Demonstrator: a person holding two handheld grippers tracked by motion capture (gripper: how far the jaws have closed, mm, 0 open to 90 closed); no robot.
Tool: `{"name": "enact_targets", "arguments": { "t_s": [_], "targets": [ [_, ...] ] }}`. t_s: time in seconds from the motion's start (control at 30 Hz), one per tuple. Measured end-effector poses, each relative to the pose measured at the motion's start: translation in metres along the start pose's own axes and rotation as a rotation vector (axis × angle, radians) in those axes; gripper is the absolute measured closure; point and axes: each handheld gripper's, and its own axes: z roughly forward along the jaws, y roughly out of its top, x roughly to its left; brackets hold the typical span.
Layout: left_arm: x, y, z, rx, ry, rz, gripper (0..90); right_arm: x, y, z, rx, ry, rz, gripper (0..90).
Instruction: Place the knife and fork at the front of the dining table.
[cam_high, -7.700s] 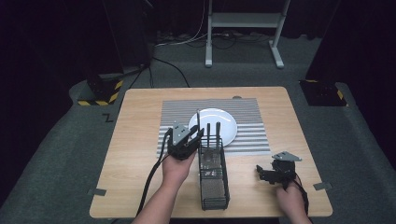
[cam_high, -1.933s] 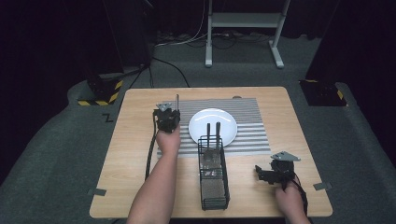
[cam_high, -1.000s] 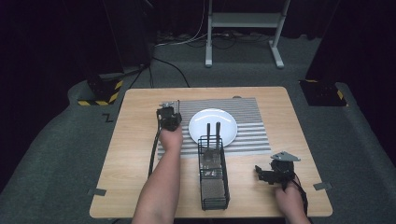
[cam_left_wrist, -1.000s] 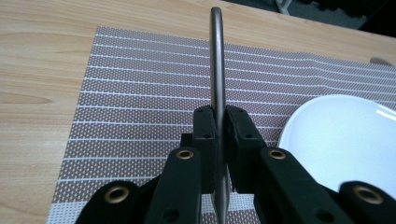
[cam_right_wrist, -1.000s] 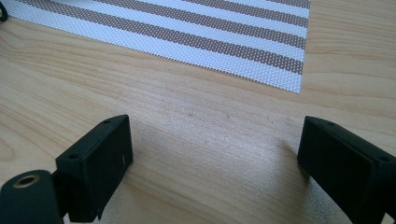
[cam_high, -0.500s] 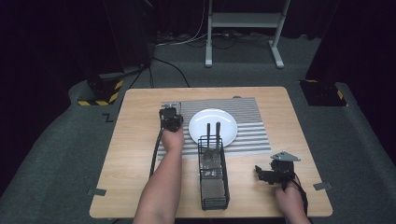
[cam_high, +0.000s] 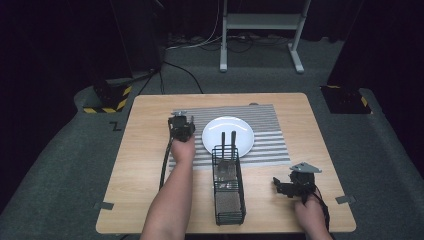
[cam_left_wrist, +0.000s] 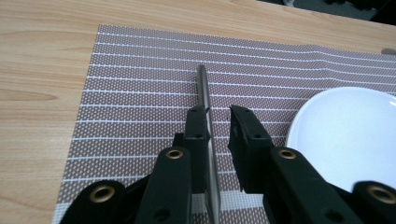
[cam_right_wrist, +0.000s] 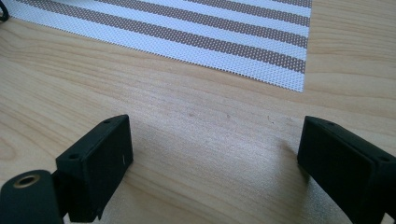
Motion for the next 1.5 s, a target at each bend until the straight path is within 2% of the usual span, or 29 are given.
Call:
{"name": "enact_targets", "arguments": {
  "t_s": [0.1,0.3,0.57,0.73,0.87,0.97,1.07,1.13,1.23,1.4,1.5],
  "targets": [
    [0.003,-0.005,-0.008,-0.004,0.000,0.015,75.3,0.000,0.000,0.000,-0.001,0.001,-0.004,10.1],
    [0.008,-0.021,-0.029,-0.010,0.001,0.060,81.6,0.000,0.000,0.000,-0.001,0.002,-0.005,10.1],
    [0.026,-0.049,-0.063,-0.016,0.026,0.116,84.8,0.000,0.000,0.000,-0.001,0.002,-0.005,10.1],
    [0.034,-0.069,-0.081,-0.005,0.022,0.143,87.4,0.000,0.000,0.000,-0.001,0.002,-0.005,10.1],
    [0.038,-0.083,-0.090,0.032,0.037,0.161,89.2,0.000,0.000,0.000,-0.001,0.002,-0.005,10.1],
    [0.035,-0.089,-0.090,0.064,0.039,0.194,89.4,0.000,0.000,0.000,-0.001,0.002,-0.005,10.1],
    [0.034,-0.092,-0.086,0.094,0.046,0.211,89.5,0.000,0.000,0.000,-0.001,0.002,-0.005,10.1],
    [0.034,-0.093,-0.084,0.083,0.050,0.218,89.6,0.000,0.000,0.000,-0.001,0.002,-0.005,10.1],
    [0.033,-0.094,-0.081,0.064,0.071,0.251,89.8,0.000,0.000,0.000,-0.002,0.002,-0.007,10.1],
    [0.033,-0.093,-0.077,0.047,0.081,0.266,89.9,0.000,0.000,0.000,-0.002,0.002,-0.008,10.2],
    [0.034,-0.091,-0.075,0.042,0.075,0.253,89.9,0.000,0.000,0.000,-0.002,0.002,-0.007,10.2]
  ]
}}
